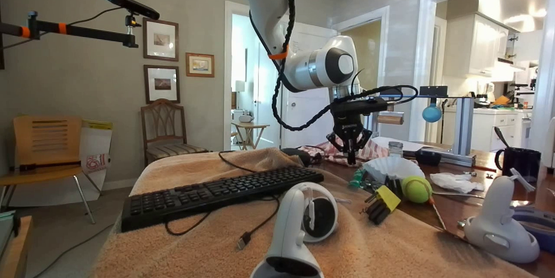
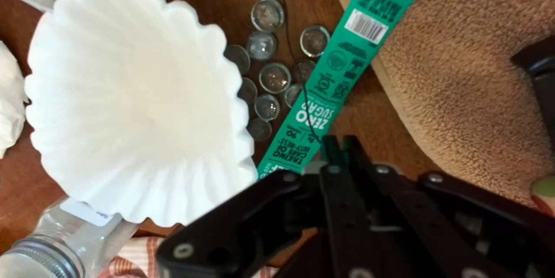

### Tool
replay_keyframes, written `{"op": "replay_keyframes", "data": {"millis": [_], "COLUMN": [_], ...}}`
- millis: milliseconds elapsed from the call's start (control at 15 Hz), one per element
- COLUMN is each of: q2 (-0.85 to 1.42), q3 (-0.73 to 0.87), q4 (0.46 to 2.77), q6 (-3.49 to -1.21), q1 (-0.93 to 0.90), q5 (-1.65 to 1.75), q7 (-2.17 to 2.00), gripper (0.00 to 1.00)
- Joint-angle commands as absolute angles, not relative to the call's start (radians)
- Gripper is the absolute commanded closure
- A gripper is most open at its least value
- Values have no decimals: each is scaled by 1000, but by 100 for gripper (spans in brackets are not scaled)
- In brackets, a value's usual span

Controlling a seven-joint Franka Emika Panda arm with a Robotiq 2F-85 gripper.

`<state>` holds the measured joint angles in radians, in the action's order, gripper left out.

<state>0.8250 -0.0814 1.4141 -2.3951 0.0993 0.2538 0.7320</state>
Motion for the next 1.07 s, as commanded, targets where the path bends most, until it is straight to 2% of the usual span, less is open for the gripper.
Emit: {"op": "replay_keyframes", "data": {"millis": [0,400,467,533,667,867,1000], "q2": [817,833,839,851,871,896,903], "q3": [-80,-87,-87,-89,-94,-101,-97], "q4": [1421,1404,1398,1385,1363,1339,1329], "q6": [-2375,-2362,-2358,-2355,-2354,-2346,-2344], "q1": [90,96,97,99,103,110,107], "q5": [237,232,231,228,222,207,206], "q7": [738,758,762,765,777,796,797], "gripper": [60,13,7,5,11,44,60]}}
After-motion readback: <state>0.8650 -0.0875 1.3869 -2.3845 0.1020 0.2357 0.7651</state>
